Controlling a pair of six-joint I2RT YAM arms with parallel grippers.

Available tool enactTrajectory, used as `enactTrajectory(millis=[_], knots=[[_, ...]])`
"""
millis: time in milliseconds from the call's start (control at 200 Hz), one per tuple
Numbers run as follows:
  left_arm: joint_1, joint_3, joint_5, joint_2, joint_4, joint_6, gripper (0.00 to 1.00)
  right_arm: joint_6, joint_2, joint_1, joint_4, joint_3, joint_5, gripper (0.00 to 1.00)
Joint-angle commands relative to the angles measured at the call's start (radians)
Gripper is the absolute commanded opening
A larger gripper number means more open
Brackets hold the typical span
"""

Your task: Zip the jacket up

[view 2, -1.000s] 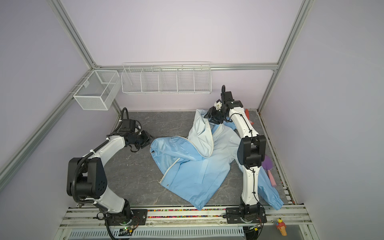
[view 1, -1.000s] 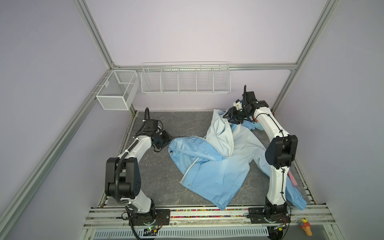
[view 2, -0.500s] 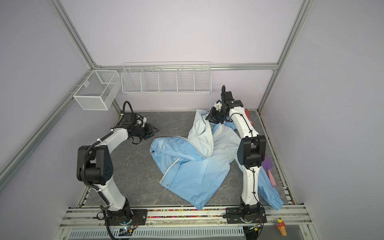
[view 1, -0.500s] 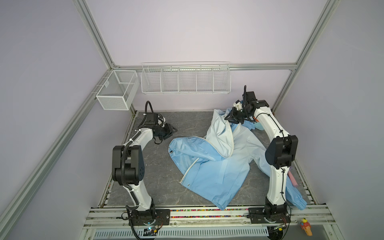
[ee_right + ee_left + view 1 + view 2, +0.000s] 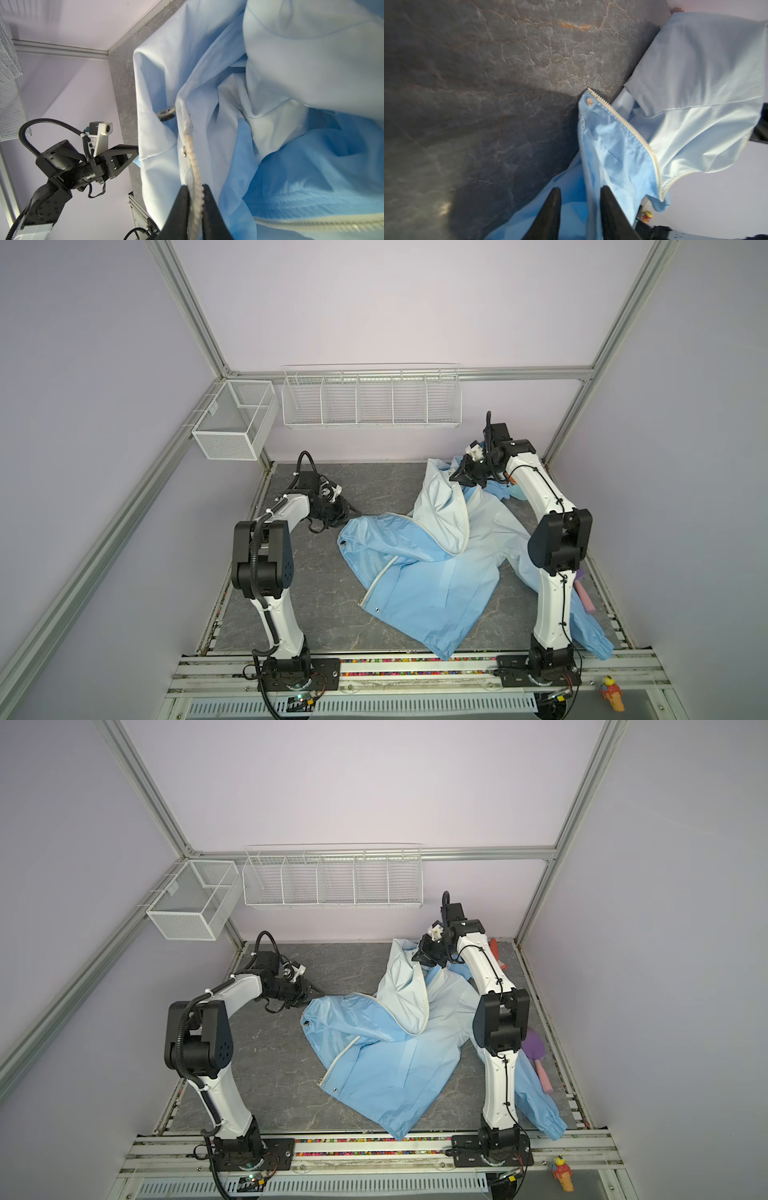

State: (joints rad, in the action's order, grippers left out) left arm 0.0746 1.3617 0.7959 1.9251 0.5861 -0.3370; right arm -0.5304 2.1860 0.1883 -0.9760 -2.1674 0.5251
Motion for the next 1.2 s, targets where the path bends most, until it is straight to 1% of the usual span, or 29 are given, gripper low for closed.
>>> enactTrajectory(millis=[0, 10, 75, 130, 160, 215, 255, 360, 425, 520, 640, 720, 740, 765, 790, 820, 840, 905, 995, 1020, 1055, 1060, 1120, 1150, 1195], knots=[[0.015, 0.038, 0.074, -0.094, 0.014, -0.006, 0.02, -0.019, 0.023, -0.011, -0.008, -0.039, 0.026, 0.13], [0.016, 0.040, 0.073, -0.105, 0.013, -0.008, 0.00, -0.024, 0.026, -0.013, -0.004, -0.043, 0.030, 0.12], [0.036, 0.053, 0.069, -0.171, 0.008, -0.024, 0.00, -0.053, 0.039, -0.023, 0.011, -0.060, 0.047, 0.08], [0.061, 0.079, 0.062, -0.223, 0.029, -0.023, 0.00, -0.078, 0.051, -0.035, 0.011, -0.078, 0.065, 0.07], [0.077, 0.093, 0.055, -0.251, 0.044, -0.022, 0.00, -0.099, 0.059, -0.044, 0.056, -0.089, 0.077, 0.07], [0.126, 0.113, 0.029, -0.309, 0.065, -0.023, 0.00, -0.129, 0.066, -0.060, 0.082, -0.102, 0.093, 0.08], [0.166, 0.125, -0.011, -0.349, 0.082, -0.010, 0.00, -0.161, 0.072, -0.076, 0.110, -0.106, 0.109, 0.08], [0.338, 0.173, -0.192, -0.455, 0.195, 0.066, 0.00, -0.245, 0.084, -0.115, 0.190, -0.107, 0.151, 0.07], [0.477, 0.180, -0.322, -0.495, 0.266, 0.116, 0.00, -0.301, 0.094, -0.140, 0.236, -0.080, 0.166, 0.08], [0.645, 0.137, -0.471, -0.522, 0.355, 0.146, 0.00, -0.316, 0.121, -0.162, 0.227, -0.068, 0.149, 0.07], [0.823, 0.026, -0.596, -0.559, 0.402, 0.129, 0.00, -0.325, 0.155, -0.177, 0.215, -0.066, 0.136, 0.08], [0.908, -0.019, -0.662, -0.554, 0.456, 0.114, 0.00, -0.334, 0.175, -0.179, 0.217, -0.072, 0.128, 0.07], [0.920, -0.028, -0.669, -0.549, 0.470, 0.110, 0.00, -0.336, 0.179, -0.178, 0.217, -0.073, 0.128, 0.07], [0.936, -0.037, -0.677, -0.545, 0.486, 0.105, 0.05, -0.338, 0.184, -0.178, 0.217, -0.075, 0.130, 0.08], [0.953, -0.046, -0.689, -0.543, 0.498, 0.101, 0.10, -0.338, 0.188, -0.178, 0.217, -0.077, 0.128, 0.08], [0.974, -0.057, -0.704, -0.544, 0.505, 0.097, 0.19, -0.338, 0.192, -0.178, 0.213, -0.078, 0.127, 0.08], [0.988, -0.064, -0.708, -0.544, 0.507, 0.093, 0.23, -0.335, 0.193, -0.177, 0.209, -0.078, 0.125, 0.08], [1.013, -0.077, -0.700, -0.555, 0.496, 0.065, 0.29, -0.320, 0.195, -0.177, 0.192, -0.078, 0.118, 0.07], [1.015, -0.107, -0.672, -0.596, 0.433, 0.007, 0.38, -0.285, 0.189, -0.180, 0.149, -0.079, 0.107, 0.09], [1.015, -0.115, -0.676, -0.609, 0.420, -0.008, 0.39, -0.275, 0.185, -0.180, 0.135, -0.078, 0.103, 0.11], [1.015, -0.125, -0.697, -0.628, 0.410, -0.030, 0.41, -0.258, 0.177, -0.183, 0.118, -0.076, 0.094, 0.17], [1.015, -0.126, -0.704, -0.630, 0.410, -0.036, 0.42, -0.254, 0.175, -0.183, 0.111, -0.074, 0.091, 0.18], [1.011, -0.133, -0.821, -0.660, 0.437, -0.116, 0.46, -0.228, 0.155, -0.188, 0.080, -0.067, 0.073, 0.28], [0.984, -0.141, -0.841, -0.677, 0.445, -0.135, 0.47, -0.214, 0.143, -0.189, 0.063, -0.061, 0.059, 0.33], [0.911, -0.158, -0.825, -0.703, 0.439, -0.172, 0.49, -0.196, 0.119, -0.192, 0.043, -0.046, 0.040, 0.44]])
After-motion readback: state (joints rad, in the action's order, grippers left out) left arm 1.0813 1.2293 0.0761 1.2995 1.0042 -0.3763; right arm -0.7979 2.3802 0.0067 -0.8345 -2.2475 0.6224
